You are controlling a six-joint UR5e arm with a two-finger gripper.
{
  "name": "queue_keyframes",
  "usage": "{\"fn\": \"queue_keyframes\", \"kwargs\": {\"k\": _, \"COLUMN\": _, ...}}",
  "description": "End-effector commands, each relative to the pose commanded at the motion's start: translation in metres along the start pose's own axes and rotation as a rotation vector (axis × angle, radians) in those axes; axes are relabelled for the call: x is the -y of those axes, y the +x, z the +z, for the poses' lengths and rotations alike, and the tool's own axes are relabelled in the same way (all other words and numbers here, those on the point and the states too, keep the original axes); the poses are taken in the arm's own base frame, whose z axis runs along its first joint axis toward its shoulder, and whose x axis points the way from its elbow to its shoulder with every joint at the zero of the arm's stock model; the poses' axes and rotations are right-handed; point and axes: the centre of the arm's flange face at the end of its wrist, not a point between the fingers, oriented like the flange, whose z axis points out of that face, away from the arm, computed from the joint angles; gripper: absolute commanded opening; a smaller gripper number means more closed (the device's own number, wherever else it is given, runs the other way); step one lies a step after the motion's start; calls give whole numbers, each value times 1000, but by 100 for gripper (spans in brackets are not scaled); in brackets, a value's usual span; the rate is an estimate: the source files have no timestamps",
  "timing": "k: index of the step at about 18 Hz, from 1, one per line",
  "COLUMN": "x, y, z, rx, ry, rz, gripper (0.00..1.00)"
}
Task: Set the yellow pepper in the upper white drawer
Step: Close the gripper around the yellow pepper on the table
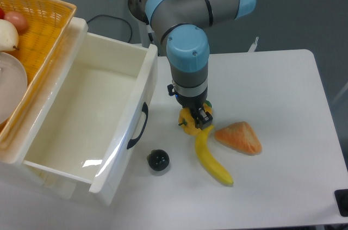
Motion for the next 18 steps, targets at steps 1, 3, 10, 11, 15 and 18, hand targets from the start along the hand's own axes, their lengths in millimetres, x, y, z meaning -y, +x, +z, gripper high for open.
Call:
{"fn": "queue_keyframes", "kwargs": {"k": 1, "x": 0, "y": 0, "z": 1, "rx": -2, "ry": 4, "rz": 0, "gripper": 33}}
{"fn": "queue_keyframes", "kwargs": {"k": 3, "x": -1, "y": -1, "z": -1, "rx": 1, "ry": 2, "rz": -3, "gripper": 33}}
{"fn": "queue_keyframes", "kwargs": {"k": 10, "x": -2, "y": -3, "z": -8, "rx": 11, "ry": 6, "rz": -19, "gripper": 33}}
{"fn": "queue_keyframes", "kwargs": {"k": 11, "x": -2, "y": -4, "z": -10, "rx": 14, "ry": 7, "rz": -34, "gripper": 33}}
{"fn": "queue_keyframes", "kwargs": {"k": 15, "x": -2, "y": -8, "z": -22, "rx": 36, "ry": 13, "rz": -57, "gripper": 33}}
{"fn": "queue_keyframes", "kwargs": {"k": 18, "x": -4, "y": -11, "z": -30, "rx": 19, "ry": 52, "rz": -93, "gripper": 33}}
